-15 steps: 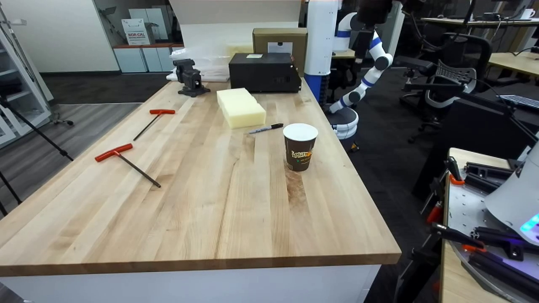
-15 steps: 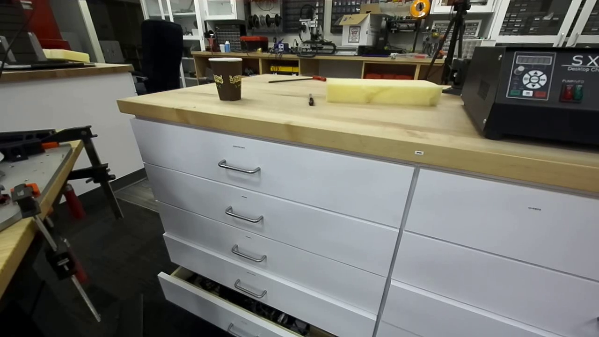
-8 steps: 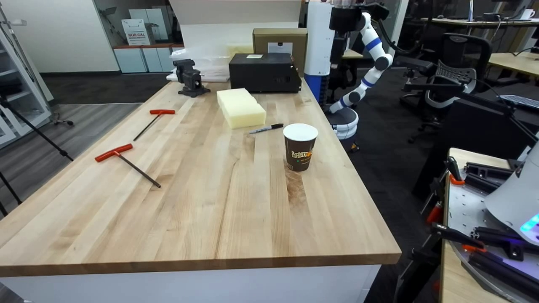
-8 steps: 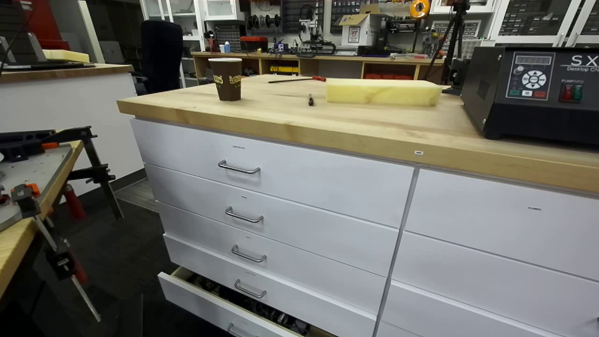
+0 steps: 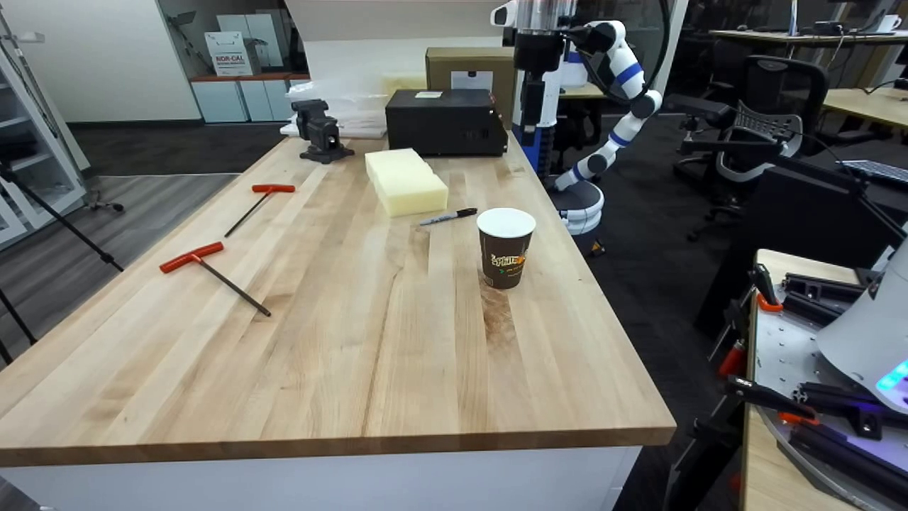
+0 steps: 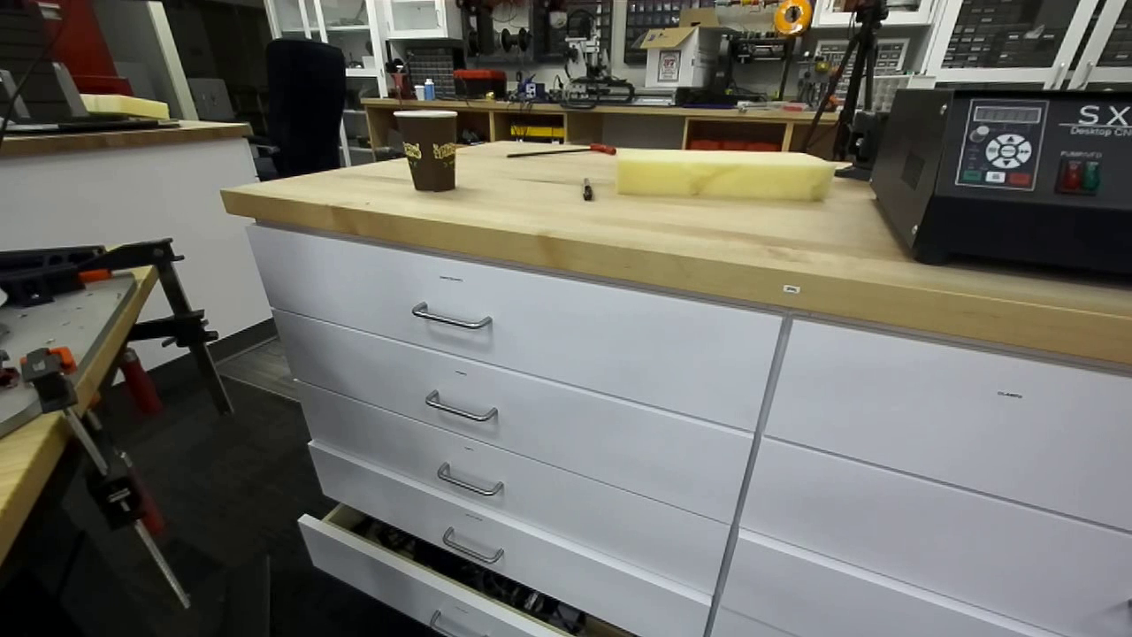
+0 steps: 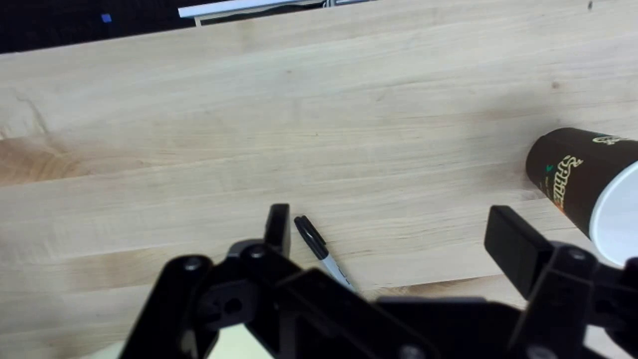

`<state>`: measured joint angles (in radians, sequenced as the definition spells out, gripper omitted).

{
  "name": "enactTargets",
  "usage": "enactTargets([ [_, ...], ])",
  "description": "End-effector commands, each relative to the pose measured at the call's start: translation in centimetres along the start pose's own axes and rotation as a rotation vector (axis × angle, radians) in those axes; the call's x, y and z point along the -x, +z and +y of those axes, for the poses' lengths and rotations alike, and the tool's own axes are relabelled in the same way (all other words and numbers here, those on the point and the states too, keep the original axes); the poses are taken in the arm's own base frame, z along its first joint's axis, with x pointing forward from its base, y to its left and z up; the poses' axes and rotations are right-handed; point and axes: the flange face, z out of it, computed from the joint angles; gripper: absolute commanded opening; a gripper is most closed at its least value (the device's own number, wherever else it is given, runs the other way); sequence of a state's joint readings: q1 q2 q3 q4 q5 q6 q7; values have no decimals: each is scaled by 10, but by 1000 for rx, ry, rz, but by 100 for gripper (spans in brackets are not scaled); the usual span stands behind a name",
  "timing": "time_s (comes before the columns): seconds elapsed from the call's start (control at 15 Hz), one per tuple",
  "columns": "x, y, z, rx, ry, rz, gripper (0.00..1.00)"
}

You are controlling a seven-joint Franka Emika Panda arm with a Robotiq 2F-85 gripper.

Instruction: Pick the pen and put it in the cup

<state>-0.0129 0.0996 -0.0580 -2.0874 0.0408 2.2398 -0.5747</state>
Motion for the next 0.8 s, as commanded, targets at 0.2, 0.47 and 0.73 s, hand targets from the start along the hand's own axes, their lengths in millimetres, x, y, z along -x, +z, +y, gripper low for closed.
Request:
enactTargets([
  [0.2,-40,32,10,-53,-145,3,100],
  [0.47,-62,55,11,-82,-222,-5,100],
  [0.73,-83,76,9,-104,-303,-4,100],
])
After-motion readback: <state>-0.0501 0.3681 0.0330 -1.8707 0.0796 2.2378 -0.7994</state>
